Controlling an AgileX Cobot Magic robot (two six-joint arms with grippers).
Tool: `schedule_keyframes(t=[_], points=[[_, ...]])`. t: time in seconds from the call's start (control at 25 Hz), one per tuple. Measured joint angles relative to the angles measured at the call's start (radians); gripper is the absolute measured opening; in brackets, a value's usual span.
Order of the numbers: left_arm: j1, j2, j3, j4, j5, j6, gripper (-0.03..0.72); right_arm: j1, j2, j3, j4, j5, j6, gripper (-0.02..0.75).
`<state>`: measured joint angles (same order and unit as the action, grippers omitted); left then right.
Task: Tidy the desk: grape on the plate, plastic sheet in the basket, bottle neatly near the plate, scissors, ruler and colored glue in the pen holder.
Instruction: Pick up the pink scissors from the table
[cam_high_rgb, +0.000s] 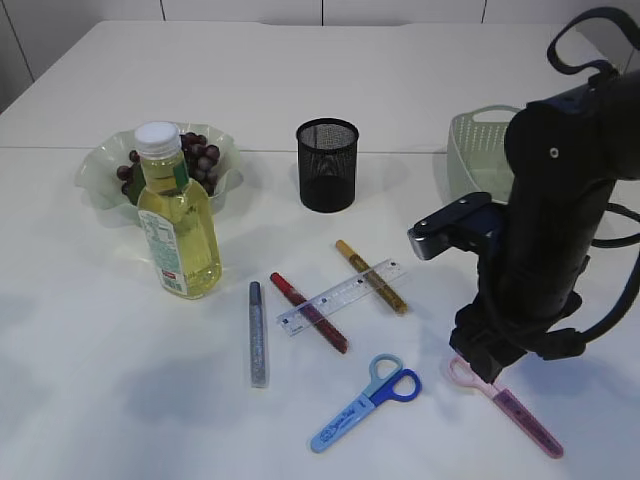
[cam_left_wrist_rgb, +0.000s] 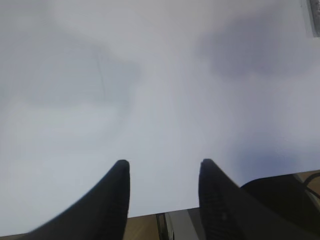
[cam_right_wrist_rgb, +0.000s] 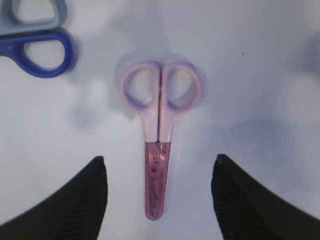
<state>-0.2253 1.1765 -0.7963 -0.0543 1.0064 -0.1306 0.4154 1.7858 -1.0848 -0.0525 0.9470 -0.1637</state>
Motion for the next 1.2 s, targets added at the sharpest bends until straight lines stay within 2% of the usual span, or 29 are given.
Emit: schedule_keyframes(t=[0.52,0.8,1.2], points=[[0.000,0.000,0.000,0.007,0.000,0.000,0.332,0.000,0.066,0.020,0.024,-0.066,-0.033,0.498],[0.000,0.000,0.000,0.007,-0.002,0.000,0.331,-0.038,0.079,0.020,0.058,-0.073,-0.059,0.498],[0.000,0.000,0.000,0.007,-0.005,0.000,0.331,-0.040,0.079,0.020,0.067,-0.074,-0.089,0.498]])
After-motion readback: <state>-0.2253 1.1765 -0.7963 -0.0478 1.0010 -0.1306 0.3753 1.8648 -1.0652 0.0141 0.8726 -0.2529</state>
